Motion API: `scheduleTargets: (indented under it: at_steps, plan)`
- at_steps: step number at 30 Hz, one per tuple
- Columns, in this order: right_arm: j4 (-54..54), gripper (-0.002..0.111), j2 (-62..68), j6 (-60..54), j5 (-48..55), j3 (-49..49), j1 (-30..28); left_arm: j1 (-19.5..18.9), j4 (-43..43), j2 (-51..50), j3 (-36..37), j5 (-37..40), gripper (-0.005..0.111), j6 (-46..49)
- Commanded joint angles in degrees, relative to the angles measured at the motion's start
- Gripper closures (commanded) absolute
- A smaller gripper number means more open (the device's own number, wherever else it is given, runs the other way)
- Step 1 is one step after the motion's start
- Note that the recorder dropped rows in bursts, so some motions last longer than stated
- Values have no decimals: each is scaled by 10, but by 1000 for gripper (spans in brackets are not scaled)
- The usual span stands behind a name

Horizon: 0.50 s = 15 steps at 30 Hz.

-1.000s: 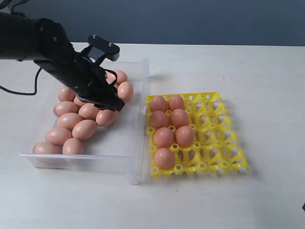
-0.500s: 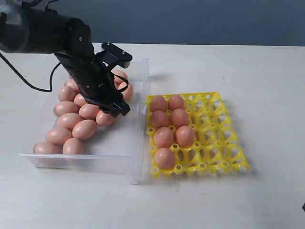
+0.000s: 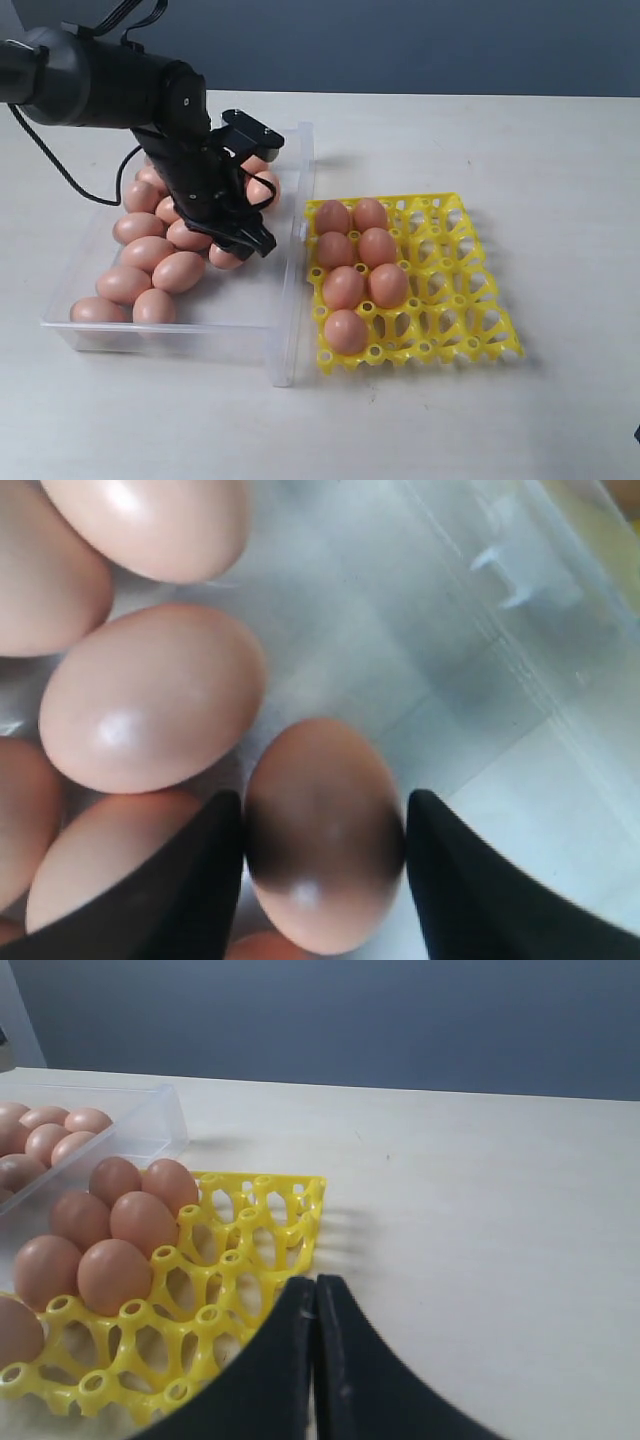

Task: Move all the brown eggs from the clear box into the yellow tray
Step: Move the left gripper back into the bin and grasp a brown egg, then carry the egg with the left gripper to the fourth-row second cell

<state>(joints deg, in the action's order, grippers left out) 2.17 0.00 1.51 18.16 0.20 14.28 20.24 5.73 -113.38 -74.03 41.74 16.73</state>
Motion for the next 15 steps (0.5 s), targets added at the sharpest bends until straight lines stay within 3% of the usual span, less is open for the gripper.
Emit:
scheduleTargets:
  at_steps: [1, 5, 11, 13, 15]
  plan:
    - [-1, 107, 0, 0, -7, -2, 1, 7, 9, -11, 0, -7, 59, 3]
    - [-1, 107, 0, 0, -7, -2, 1, 7, 7, -24, 0, -14, 59, 4]
    - [-1, 107, 0, 0, -7, -2, 1, 7, 10, -30, 0, -17, 45, 1]
    - [-1, 107, 0, 0, -7, -2, 1, 7, 10, -30, -2, -17, 50, 1]
    - [-1, 107, 0, 0, -7, -2, 1, 7, 10, -27, -7, -14, 66, 1]
